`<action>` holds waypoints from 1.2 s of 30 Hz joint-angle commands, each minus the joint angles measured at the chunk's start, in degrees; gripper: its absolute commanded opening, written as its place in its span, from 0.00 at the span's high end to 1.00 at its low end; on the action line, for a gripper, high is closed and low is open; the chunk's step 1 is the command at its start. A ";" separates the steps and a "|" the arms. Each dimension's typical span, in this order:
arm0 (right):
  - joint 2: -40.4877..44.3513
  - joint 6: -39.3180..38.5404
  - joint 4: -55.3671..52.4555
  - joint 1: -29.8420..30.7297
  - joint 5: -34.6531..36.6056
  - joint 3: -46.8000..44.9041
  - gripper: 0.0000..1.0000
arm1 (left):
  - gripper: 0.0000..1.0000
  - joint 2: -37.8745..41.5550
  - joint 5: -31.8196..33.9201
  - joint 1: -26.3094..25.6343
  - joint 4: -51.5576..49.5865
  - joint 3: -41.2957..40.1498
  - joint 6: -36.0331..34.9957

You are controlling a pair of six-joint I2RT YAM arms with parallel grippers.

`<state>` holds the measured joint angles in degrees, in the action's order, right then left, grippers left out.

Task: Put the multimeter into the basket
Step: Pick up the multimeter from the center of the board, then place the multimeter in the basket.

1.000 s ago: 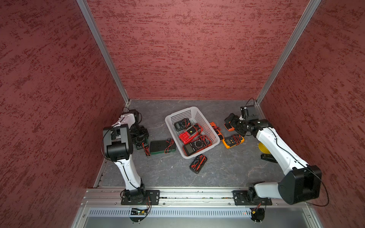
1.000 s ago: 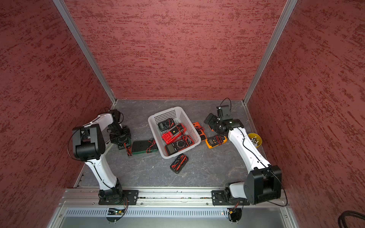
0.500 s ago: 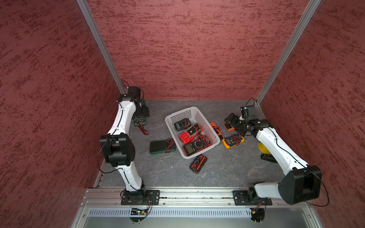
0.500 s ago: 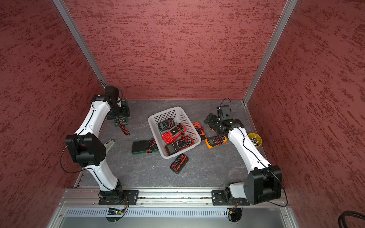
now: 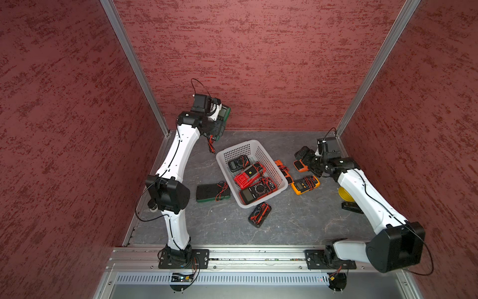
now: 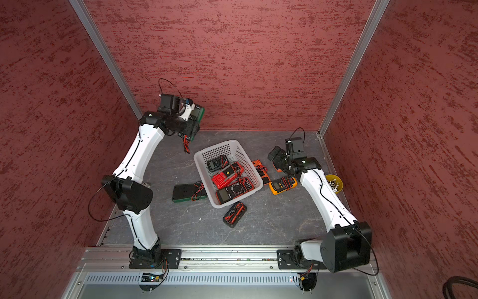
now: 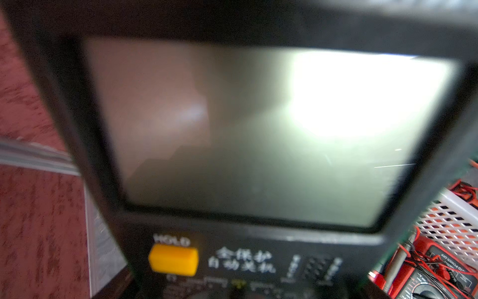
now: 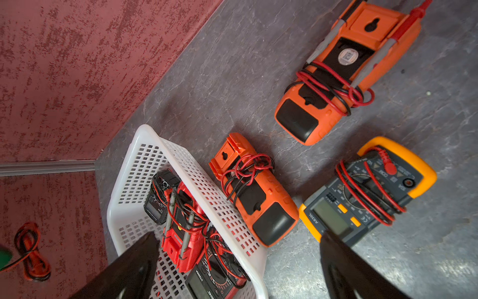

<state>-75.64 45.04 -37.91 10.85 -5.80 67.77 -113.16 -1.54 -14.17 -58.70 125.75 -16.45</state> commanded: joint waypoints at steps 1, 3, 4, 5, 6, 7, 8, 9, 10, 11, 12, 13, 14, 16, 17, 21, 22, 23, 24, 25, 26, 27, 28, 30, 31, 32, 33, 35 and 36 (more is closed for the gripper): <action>2.26 0.12 1.00 0.42 1.82 -0.35 0.01 | 0.89 -2.74 -3.95 -3.49 3.88 1.62 -5.84; 2.64 0.15 1.00 0.40 2.11 -0.61 0.01 | 0.89 -3.98 -5.71 -5.12 4.67 1.51 -6.79; 2.84 0.14 1.00 0.47 2.20 -0.70 0.01 | 0.89 -4.50 -6.56 -5.93 4.98 1.44 -7.43; 2.99 0.23 1.00 0.45 2.26 -0.84 0.01 | 0.89 -5.02 -6.89 -6.65 5.40 1.23 -7.86; 3.08 0.23 1.08 0.45 2.29 -0.95 0.01 | 0.89 -5.52 -7.14 -7.24 5.75 1.08 -8.03; 3.21 0.23 1.08 0.45 2.29 -1.10 0.01 | 0.89 -5.96 -7.59 -7.73 6.04 0.95 -8.29; 3.30 0.31 1.08 0.41 2.31 -1.30 0.01 | 0.89 -6.59 -7.69 -8.14 6.11 0.94 -8.30; 3.47 0.38 1.06 0.48 2.32 -1.47 0.01 | 0.89 -6.99 -7.60 -8.39 6.13 0.82 -8.09; 3.73 0.47 1.15 0.47 2.42 -1.74 0.01 | 0.89 -7.46 -7.68 -8.57 6.02 0.61 -7.75; 3.82 0.58 1.23 0.47 2.46 -2.11 0.01 | 0.89 -7.73 -7.83 -8.69 6.05 0.13 -7.33; 4.15 0.73 1.26 0.46 2.54 -2.40 0.01 | 0.89 -7.80 -8.01 -8.85 5.97 -0.48 -7.14; 4.39 0.87 1.35 0.48 2.55 -2.71 0.01 | 0.89 -7.65 -8.29 -9.07 5.80 -1.50 -7.26; 4.66 1.01 1.35 0.47 2.70 -3.05 0.01 | 0.89 -7.29 -8.31 -9.28 5.74 -2.93 -7.51; 4.97 1.01 1.26 0.48 2.96 -3.29 0.01 | 0.89 -6.34 -7.99 -9.63 6.02 -6.00 -8.14; 5.06 0.96 1.17 0.49 3.08 -3.41 0.01 | 0.89 -5.75 -7.47 -9.64 6.22 -7.53 -8.44; 5.00 0.93 1.42 0.40 3.15 -3.68 0.01 | 0.89 -4.71 -4.14 -9.56 5.94 -11.69 -8.97; 4.97 0.95 1.65 0.48 3.01 -3.71 0.01 | 0.89 -4.58 -3.49 -9.56 5.58 -12.49 -9.20; 4.97 1.06 1.94 0.48 2.91 -3.95 0.01 | 0.89 -4.52 -2.91 -9.56 5.32 -13.01 -9.07; 4.97 1.07 2.17 0.48 2.83 -4.16 0.01 | 0.89 -4.45 -2.48 -9.56 5.09 -13.65 -9.01; 4.97 1.20 2.38 0.53 2.73 -4.39 0.01 | 0.89 -4.44 -2.20 -9.56 5.00 -14.33 -8.79; 5.02 1.36 2.49 0.46 2.70 -4.55 0.01 | 0.89 -4.28 -1.89 -9.56 5.00 -15.04 -8.48; 5.06 1.37 2.58 0.43 2.64 -4.61 0.01 | 0.89 -4.11 -1.64 -9.56 5.00 -15.56 -8.14; 5.06 1.27 2.50 0.44 2.64 -4.66 0.01 | 0.89 -4.04 -1.16 -9.56 4.87 -16.08 -7.78; 5.23 1.39 2.45 0.48 2.64 -4.89 0.01 | 0.89 -4.08 -0.42 -9.51 4.21 -16.87 -7.40; 5.39 1.38 2.34 0.50 2.60 -5.09 0.01 | 0.89 -4.05 -0.22 -9.46 4.04 -17.39 -7.45; 5.51 1.45 2.40 0.56 2.69 -5.12 0.01 | 0.89 -4.00 -0.13 -9.47 3.90 -17.92 -7.40; 5.58 1.45 2.37 0.49 2.72 -5.26 0.01 | 0.89 -4.14 -0.26 -9.42 3.59 -18.41 -7.67; 5.68 1.55 2.13 0.50 2.72 -5.45 0.01 | 0.88 -4.71 -0.59 -9.28 2.45 -18.69 -8.03; 5.65 1.57 2.04 0.46 2.67 -5.42 0.01 | 0.88 -5.24 -0.77 -9.29 1.83 -18.46 -8.36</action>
<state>-71.26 46.28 -36.77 10.94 -4.38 62.83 -120.62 -2.48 -23.49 -55.99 107.22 -24.25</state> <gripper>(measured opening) 0.989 0.861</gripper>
